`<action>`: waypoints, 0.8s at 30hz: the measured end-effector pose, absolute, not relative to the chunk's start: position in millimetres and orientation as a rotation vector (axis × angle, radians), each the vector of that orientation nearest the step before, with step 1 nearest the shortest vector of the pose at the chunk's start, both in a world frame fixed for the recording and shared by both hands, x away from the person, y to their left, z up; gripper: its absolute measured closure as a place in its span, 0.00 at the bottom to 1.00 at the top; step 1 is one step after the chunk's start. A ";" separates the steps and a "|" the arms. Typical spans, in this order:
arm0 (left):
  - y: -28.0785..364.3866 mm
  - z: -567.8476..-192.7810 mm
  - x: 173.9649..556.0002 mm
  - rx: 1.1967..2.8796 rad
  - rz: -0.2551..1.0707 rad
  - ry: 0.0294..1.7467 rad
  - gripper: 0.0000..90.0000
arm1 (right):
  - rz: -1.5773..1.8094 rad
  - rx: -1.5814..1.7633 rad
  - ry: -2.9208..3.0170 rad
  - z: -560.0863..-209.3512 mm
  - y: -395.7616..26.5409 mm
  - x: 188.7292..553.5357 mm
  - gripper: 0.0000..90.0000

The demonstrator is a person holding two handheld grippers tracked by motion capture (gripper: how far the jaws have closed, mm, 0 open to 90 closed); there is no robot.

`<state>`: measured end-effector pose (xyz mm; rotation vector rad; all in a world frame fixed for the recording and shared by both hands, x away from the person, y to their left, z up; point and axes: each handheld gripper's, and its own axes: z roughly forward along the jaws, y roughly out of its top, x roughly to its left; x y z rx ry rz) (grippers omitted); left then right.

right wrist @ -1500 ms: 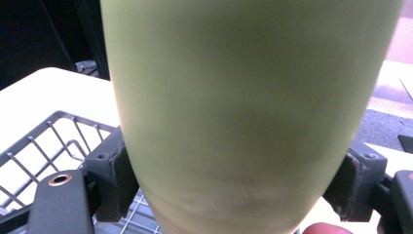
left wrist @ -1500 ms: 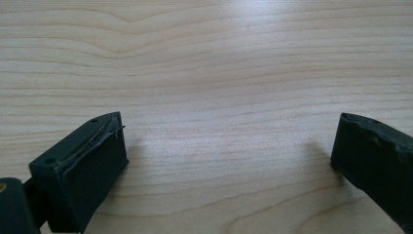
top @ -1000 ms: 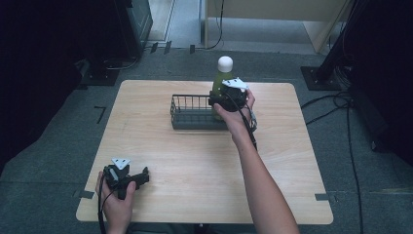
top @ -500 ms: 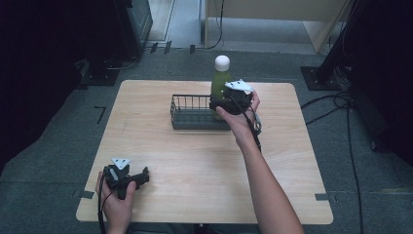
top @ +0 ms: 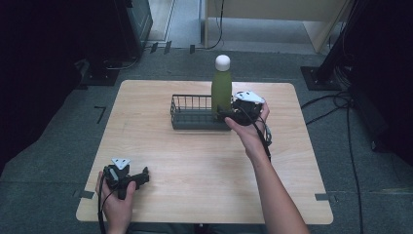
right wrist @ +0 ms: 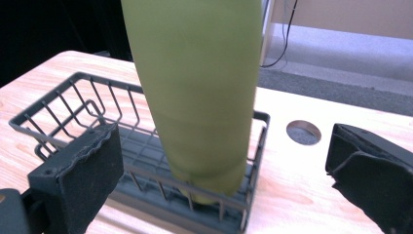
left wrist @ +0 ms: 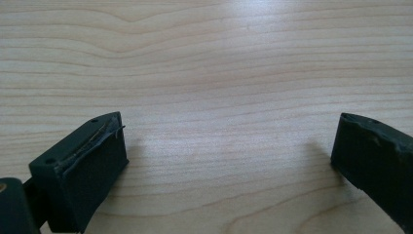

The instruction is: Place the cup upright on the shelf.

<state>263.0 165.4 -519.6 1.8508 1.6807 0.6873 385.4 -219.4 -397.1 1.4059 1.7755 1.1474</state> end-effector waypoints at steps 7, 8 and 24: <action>165.3 -519.6 263.1 1.850 0.688 1.681 0.00 | 1.144 1.416 1.776 -406.3 -233.6 371.7 0.00; 165.4 -519.6 263.0 1.851 0.687 1.681 0.00 | 1.142 1.421 1.775 -407.9 -235.6 370.1 0.00; 165.3 -519.6 263.1 1.849 0.688 1.681 0.00 | 1.105 1.455 1.762 -429.1 -264.5 346.1 0.00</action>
